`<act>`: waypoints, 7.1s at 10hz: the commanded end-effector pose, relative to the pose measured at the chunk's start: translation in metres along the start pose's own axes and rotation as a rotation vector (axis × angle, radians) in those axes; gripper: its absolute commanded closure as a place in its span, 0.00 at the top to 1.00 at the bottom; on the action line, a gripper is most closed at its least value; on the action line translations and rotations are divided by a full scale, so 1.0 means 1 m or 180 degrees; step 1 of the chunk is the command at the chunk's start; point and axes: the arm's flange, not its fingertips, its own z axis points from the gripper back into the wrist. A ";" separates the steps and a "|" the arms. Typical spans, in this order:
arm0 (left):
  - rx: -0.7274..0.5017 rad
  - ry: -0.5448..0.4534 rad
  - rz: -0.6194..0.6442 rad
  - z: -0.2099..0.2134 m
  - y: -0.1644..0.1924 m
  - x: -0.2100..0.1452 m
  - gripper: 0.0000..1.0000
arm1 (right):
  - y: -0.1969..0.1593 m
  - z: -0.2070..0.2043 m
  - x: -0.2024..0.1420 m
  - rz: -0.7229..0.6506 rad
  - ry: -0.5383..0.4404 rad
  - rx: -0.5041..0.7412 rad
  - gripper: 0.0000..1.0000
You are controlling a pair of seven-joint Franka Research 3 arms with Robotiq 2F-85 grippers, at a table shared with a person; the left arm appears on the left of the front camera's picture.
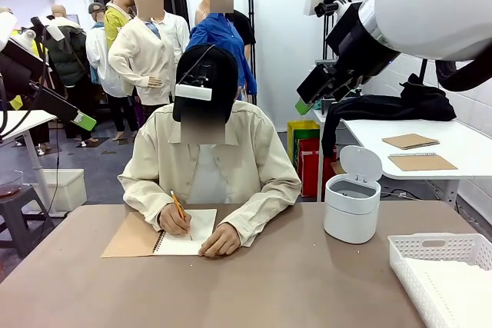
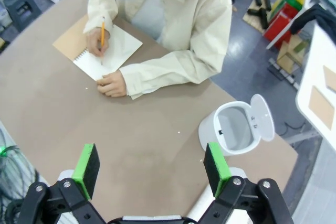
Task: Sort the paper based on its condition.
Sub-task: If a person hands you a paper, place it in the Organizing basket , and if it's crumpled, put it in the Trash can.
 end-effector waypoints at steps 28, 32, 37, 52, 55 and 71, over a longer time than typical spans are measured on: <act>-0.0005 -0.0002 0.0006 0.000 0.000 0.000 1.00 | 0.000 -0.003 0.000 0.0010 0.0004 0.0000 1.00; -0.0005 -0.0002 0.0006 0.000 0.000 0.000 1.00 | 0.000 -0.003 0.000 0.0010 0.0004 0.0000 1.00; -0.0005 -0.0002 0.0006 0.000 0.000 0.000 1.00 | 0.000 -0.003 0.000 0.0010 0.0004 0.0000 1.00; -0.0005 -0.0002 0.0006 0.000 0.000 0.000 1.00 | 0.000 -0.003 0.000 0.0010 0.0004 0.0000 1.00; -0.0005 -0.0002 0.0006 0.000 0.000 0.000 1.00 | 0.000 -0.003 0.000 0.0010 0.0004 0.0000 1.00; -0.0005 -0.0002 0.0006 0.000 0.000 0.000 1.00 | 0.000 -0.003 0.000 0.0010 0.0004 0.0000 1.00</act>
